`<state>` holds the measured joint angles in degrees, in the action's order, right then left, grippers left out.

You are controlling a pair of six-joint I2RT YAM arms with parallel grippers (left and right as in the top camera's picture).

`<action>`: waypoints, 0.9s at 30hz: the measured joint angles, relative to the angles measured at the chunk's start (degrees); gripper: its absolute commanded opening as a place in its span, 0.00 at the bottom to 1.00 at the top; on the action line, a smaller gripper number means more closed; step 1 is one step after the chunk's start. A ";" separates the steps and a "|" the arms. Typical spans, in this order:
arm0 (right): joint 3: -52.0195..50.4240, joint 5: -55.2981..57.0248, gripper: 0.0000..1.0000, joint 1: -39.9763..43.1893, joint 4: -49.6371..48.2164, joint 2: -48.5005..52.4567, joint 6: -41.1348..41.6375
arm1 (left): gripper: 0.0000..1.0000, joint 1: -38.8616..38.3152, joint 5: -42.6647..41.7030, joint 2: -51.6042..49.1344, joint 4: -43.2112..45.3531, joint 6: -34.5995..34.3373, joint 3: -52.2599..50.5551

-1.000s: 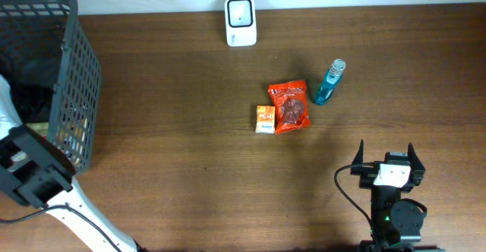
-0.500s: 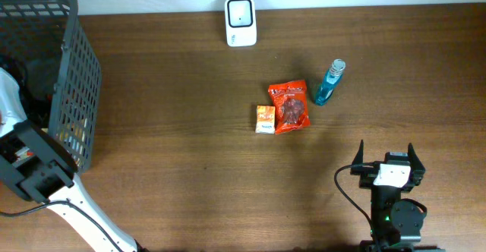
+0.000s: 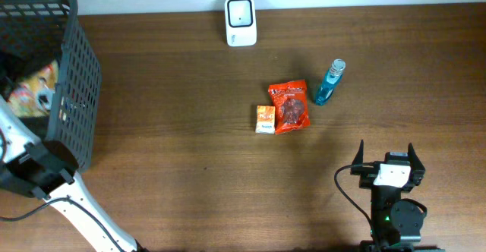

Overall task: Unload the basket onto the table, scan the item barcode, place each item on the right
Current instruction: 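Reach into the basket and grasp the yellow wipes pack with left gripper, then place the yellow wipes pack left of the snack box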

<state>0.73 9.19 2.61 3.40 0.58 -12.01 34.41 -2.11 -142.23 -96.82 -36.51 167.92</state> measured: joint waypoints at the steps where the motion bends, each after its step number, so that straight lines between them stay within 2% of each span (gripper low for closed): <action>1: 0.00 0.00 0.99 0.00 0.02 0.00 0.00 | 0.00 -0.15 -0.81 1.97 0.81 1.36 8.85; 6: 0.00 0.00 0.98 0.00 0.02 0.00 0.02 | 0.00 -0.22 -1.97 19.52 0.09 2.49 10.93; 8: 0.00 0.00 0.99 0.00 0.02 0.00 0.02 | 0.00 -1.36 -12.85 25.16 -0.20 5.53 11.28; 10: 0.00 0.00 0.99 0.00 0.02 0.00 0.02 | 0.00 -8.04 -23.89 26.21 -0.20 11.39 11.32; 12: 0.00 0.00 0.98 0.00 0.02 0.02 0.00 | 0.00 -21.88 -29.83 26.18 -0.20 16.81 8.15; 14: 0.00 0.00 0.99 0.00 0.02 0.00 0.00 | 0.00 -32.52 -25.77 26.58 0.09 18.75 2.19; 17: 0.00 -0.02 0.99 0.00 0.02 0.04 -0.02 | 0.00 -50.73 -8.87 26.25 2.19 19.98 -19.39; 19: 0.00 0.00 0.98 0.00 0.02 0.00 0.00 | 0.00 -56.74 -1.99 25.70 9.62 20.28 -33.75; 20: 0.00 0.00 0.98 0.00 0.00 0.00 -0.02 | 0.00 -60.02 1.07 24.79 15.56 20.37 -44.00; 21: 0.00 0.00 0.98 0.00 0.02 -0.02 0.02 | 0.00 -61.02 2.01 24.87 20.87 20.44 -49.22; 22: 0.00 0.00 0.98 0.00 0.02 0.00 0.00 | 0.00 -62.16 3.39 25.07 29.97 20.50 -57.79; 23: 0.00 0.00 0.98 0.00 0.02 0.07 0.00 | 0.06 -62.53 3.65 24.98 33.11 20.52 -61.57; 24: 0.00 0.00 0.99 0.00 -0.02 -0.02 0.02 | 0.07 -62.75 4.09 24.98 36.46 20.52 -65.72; 26: 0.00 0.00 0.99 0.00 0.00 0.00 0.00 | 0.21 -62.90 4.55 24.81 38.91 20.44 -70.60; 27: 0.00 0.00 0.98 0.00 0.00 0.00 0.00 | 0.53 -62.90 4.72 24.81 40.17 19.56 -70.95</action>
<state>0.73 9.19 2.61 3.40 0.58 -12.01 -28.49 2.61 -117.43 -56.64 -16.95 96.97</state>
